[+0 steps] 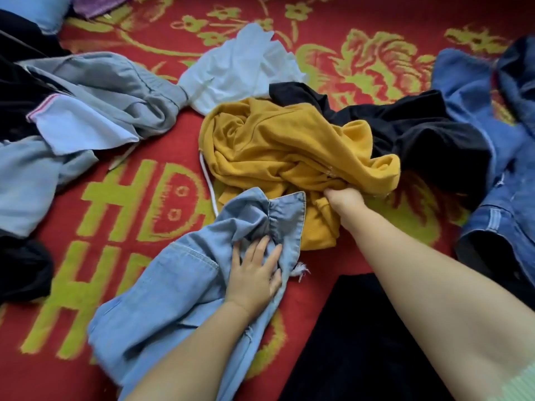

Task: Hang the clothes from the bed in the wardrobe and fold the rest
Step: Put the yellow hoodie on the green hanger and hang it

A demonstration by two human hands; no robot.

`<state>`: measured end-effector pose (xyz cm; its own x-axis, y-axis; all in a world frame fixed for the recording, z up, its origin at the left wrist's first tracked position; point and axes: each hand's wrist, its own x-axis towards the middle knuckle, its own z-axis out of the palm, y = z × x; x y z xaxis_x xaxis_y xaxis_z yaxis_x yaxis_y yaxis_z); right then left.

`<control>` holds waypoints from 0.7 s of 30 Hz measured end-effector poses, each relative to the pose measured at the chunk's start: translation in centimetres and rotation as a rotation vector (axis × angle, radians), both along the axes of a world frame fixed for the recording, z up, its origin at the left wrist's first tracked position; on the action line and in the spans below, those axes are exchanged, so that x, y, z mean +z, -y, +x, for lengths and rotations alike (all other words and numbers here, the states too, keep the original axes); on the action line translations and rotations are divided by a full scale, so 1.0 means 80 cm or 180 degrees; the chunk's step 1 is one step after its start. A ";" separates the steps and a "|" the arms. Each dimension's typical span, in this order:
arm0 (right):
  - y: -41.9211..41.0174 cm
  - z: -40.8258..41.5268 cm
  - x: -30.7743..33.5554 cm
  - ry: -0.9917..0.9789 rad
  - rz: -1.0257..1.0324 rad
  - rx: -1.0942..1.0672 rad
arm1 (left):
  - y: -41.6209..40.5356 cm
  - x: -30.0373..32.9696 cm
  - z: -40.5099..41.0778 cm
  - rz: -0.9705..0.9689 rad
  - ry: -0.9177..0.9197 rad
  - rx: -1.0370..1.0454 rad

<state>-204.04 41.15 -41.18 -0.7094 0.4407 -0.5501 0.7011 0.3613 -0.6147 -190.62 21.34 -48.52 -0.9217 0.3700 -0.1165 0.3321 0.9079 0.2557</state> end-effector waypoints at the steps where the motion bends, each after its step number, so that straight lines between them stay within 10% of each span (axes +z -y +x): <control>1: 0.001 -0.006 0.014 -0.0062 -0.0175 -0.0103 | 0.001 0.002 0.000 -0.0099 0.0115 -0.0025; 12: 0.033 -0.036 0.291 -0.1454 -0.0787 0.0683 | -0.005 0.157 -0.024 -0.0130 0.0498 0.0048; 21: 0.041 -0.034 0.553 -0.2850 -0.1663 -0.0358 | 0.052 0.278 -0.020 -0.0047 0.0935 0.0329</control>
<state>-206.78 37.86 3.08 -0.9215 0.3880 0.0159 -0.0753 -0.1385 -0.9875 -192.26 17.20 -26.25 -0.8805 0.2724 -0.3881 0.1518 0.9373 0.3136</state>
